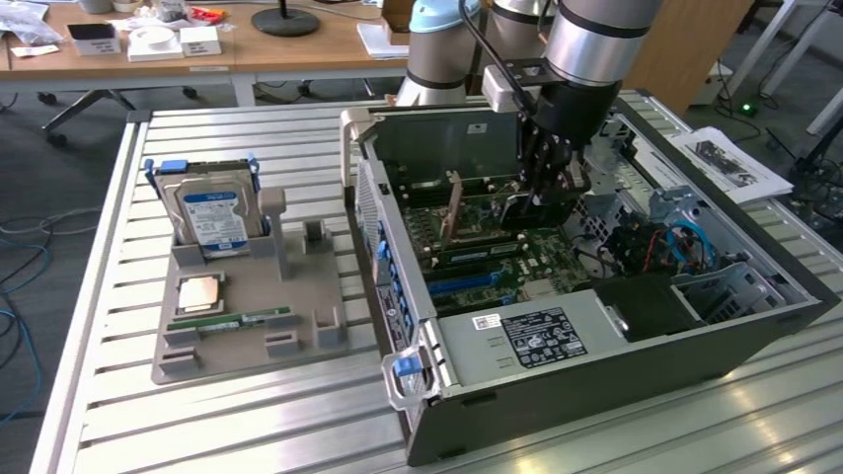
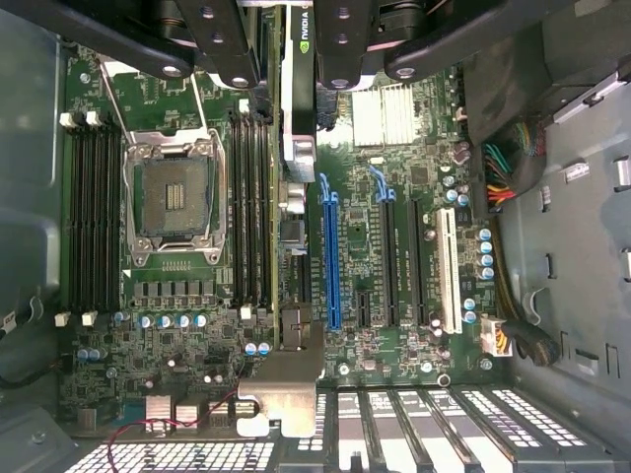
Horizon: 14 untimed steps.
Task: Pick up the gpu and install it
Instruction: 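Insert the gpu into the slot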
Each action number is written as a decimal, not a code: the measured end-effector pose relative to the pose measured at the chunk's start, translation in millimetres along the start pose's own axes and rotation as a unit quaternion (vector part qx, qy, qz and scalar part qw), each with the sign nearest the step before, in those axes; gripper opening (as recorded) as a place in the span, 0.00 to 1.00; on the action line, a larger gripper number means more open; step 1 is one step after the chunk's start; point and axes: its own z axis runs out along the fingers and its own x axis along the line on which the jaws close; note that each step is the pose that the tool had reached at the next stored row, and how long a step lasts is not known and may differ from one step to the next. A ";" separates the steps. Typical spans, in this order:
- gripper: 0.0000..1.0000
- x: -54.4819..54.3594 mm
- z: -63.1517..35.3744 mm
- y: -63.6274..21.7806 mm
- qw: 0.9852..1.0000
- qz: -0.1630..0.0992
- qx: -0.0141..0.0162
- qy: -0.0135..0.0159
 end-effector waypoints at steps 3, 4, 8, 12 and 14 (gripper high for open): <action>0.27 0.0 0.0 0.0 1.000 0.000 0.000 0.000; 0.27 0.0 0.0 0.2 1.000 0.000 0.000 0.000; 0.27 0.2 0.0 3.3 1.000 0.000 0.000 0.000; 0.27 2.3 -0.1 4.7 1.000 0.000 0.000 0.000; 0.27 5.6 -0.3 4.5 1.000 0.000 0.000 0.000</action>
